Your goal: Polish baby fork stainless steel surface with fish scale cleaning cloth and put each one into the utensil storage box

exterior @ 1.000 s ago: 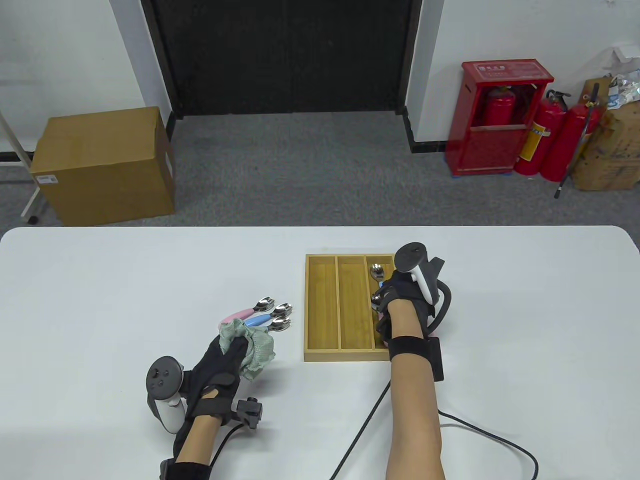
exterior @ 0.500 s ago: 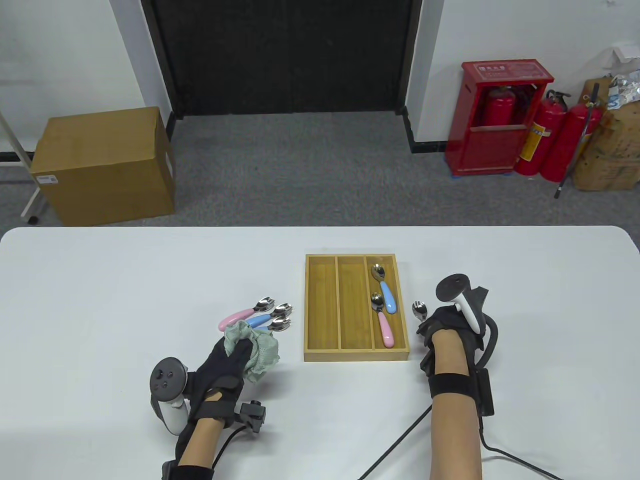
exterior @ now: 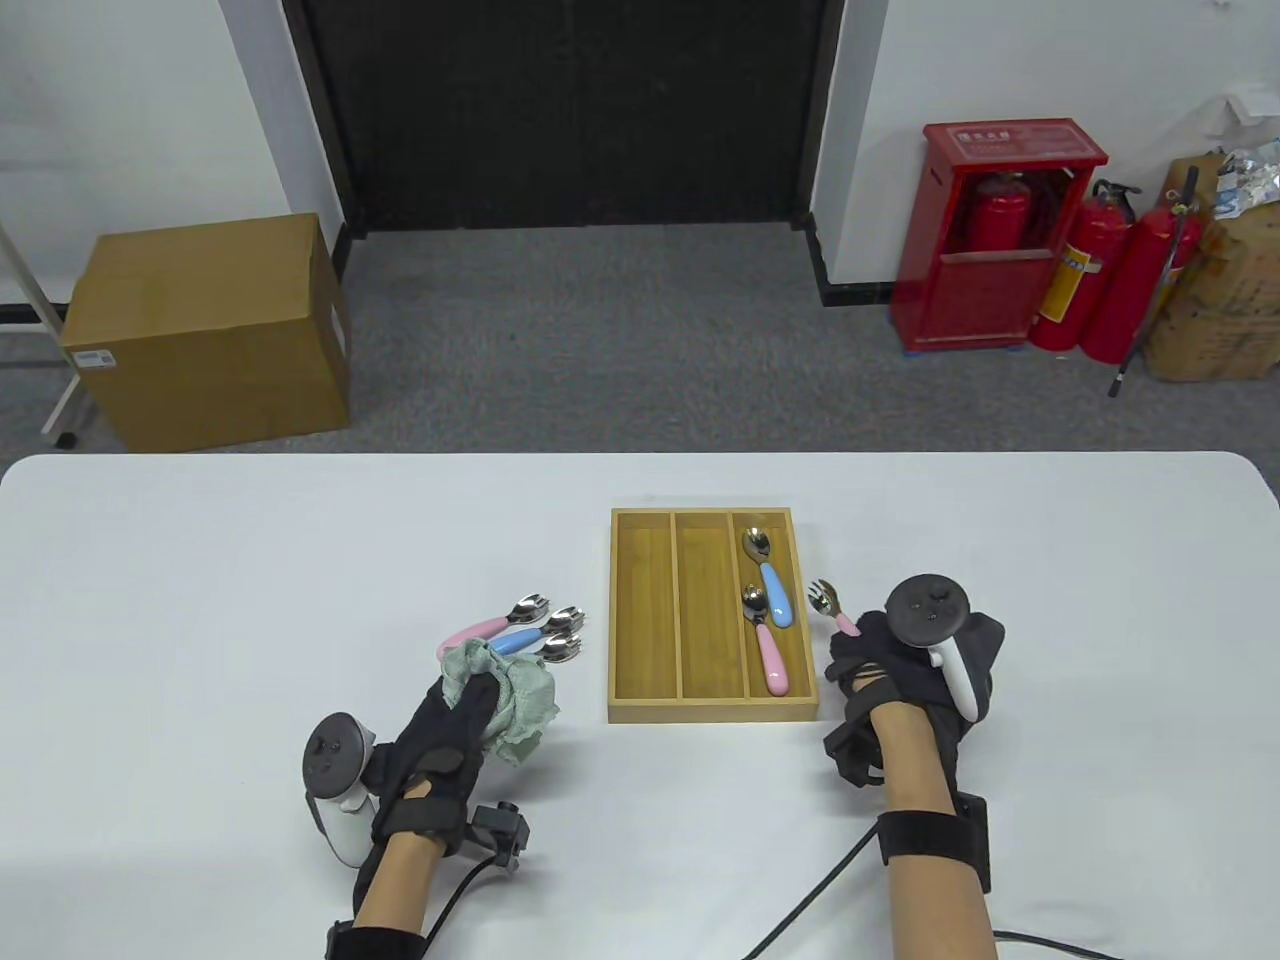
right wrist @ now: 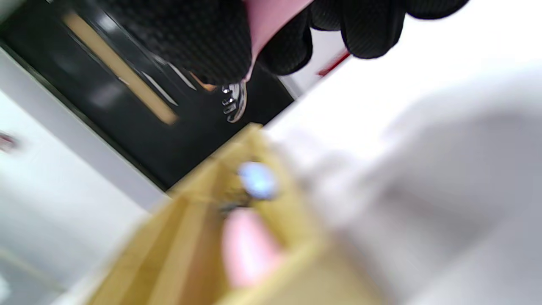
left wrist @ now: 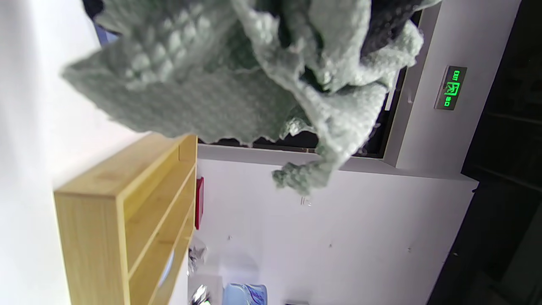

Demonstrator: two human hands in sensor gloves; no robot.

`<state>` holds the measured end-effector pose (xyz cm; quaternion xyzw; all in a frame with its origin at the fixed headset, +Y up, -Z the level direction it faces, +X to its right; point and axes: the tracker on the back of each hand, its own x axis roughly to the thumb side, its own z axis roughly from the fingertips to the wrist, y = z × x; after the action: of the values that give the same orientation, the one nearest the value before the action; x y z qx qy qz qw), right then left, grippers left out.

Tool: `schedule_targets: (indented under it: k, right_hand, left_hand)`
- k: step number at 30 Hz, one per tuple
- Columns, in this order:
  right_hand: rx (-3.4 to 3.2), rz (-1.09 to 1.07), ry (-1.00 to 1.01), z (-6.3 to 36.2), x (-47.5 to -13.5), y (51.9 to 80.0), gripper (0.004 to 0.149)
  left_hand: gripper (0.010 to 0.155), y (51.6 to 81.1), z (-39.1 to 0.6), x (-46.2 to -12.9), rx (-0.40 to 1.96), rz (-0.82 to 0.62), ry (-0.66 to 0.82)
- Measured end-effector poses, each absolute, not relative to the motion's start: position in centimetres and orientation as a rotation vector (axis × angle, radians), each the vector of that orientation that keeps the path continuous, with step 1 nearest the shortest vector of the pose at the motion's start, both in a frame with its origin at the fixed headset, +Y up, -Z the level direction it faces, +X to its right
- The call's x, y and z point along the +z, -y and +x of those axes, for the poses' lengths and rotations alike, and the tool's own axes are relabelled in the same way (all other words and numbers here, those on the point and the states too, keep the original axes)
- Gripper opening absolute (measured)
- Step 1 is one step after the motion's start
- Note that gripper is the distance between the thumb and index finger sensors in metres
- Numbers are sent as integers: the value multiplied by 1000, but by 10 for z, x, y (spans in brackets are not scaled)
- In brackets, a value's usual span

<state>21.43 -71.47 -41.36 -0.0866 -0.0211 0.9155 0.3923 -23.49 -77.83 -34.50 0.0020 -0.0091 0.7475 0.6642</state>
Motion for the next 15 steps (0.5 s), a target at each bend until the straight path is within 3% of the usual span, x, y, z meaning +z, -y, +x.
schedule_targets:
  k: [8,15]
  right_hand:
    - [1993,271,107,117,-358,685,44]
    - [1993,459,94,65,-337,690,44]
  left_hand:
    - [56,786,-219,-346,1829,-107,143]
    - [61,786,-203,-346,1857,-195,259]
